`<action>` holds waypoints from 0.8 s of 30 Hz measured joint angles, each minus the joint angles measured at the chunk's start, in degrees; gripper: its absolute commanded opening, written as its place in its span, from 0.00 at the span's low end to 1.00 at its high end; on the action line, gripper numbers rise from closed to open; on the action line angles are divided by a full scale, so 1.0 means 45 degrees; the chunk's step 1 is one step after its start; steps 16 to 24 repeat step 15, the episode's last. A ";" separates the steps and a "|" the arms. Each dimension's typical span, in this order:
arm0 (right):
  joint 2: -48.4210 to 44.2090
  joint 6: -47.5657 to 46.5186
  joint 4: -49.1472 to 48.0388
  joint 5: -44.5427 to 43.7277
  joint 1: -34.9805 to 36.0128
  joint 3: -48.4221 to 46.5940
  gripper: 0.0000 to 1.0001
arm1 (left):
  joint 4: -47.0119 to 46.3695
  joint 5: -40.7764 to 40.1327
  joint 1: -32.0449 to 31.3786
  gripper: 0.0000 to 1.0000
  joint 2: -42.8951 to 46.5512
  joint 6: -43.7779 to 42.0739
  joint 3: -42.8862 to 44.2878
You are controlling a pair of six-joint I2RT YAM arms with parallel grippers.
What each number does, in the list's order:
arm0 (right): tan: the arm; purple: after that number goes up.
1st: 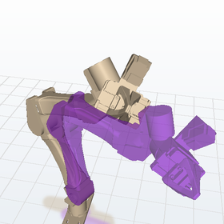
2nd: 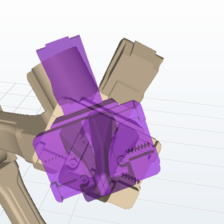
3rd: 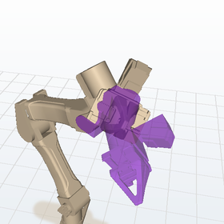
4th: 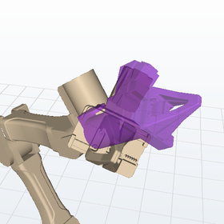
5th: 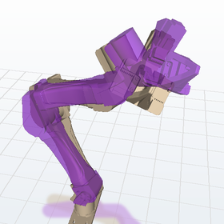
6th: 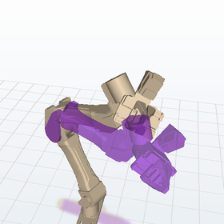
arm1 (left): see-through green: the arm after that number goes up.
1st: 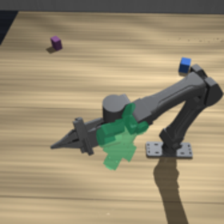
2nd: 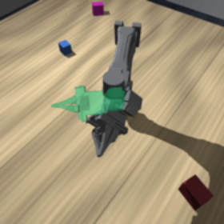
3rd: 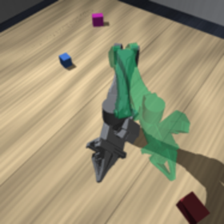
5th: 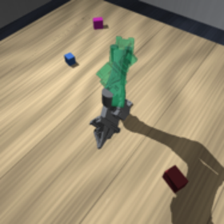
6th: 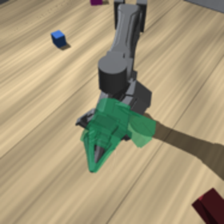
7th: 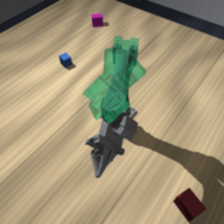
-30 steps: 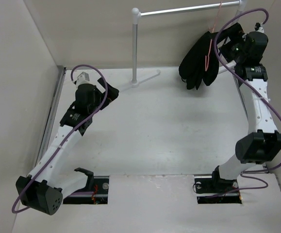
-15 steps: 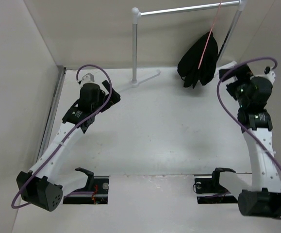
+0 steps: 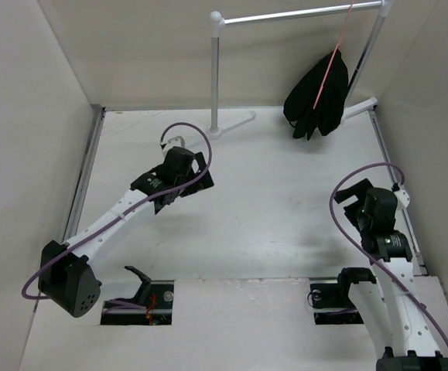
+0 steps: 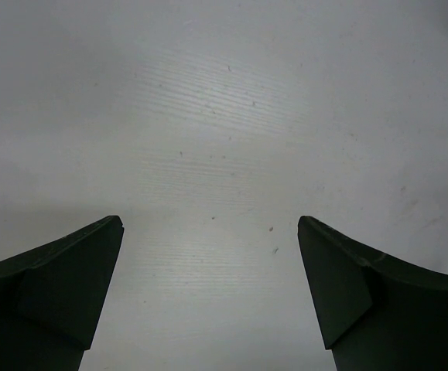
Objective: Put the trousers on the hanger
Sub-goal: Reset both arms
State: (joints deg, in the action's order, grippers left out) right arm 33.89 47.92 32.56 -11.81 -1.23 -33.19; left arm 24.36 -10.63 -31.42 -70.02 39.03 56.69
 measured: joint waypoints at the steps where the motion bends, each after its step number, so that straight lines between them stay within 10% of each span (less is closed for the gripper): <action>1: -0.0155 0.0063 0.0194 -0.0073 -0.0024 0.0165 1.00 | -0.0053 -0.0024 -0.0199 1.00 -0.0102 0.0000 0.0000; 24: 0.0306 -0.0185 0.0442 -0.0272 -0.0466 0.0413 1.00 | -0.0510 -0.0126 -0.1243 1.00 -0.0782 0.0015 0.0005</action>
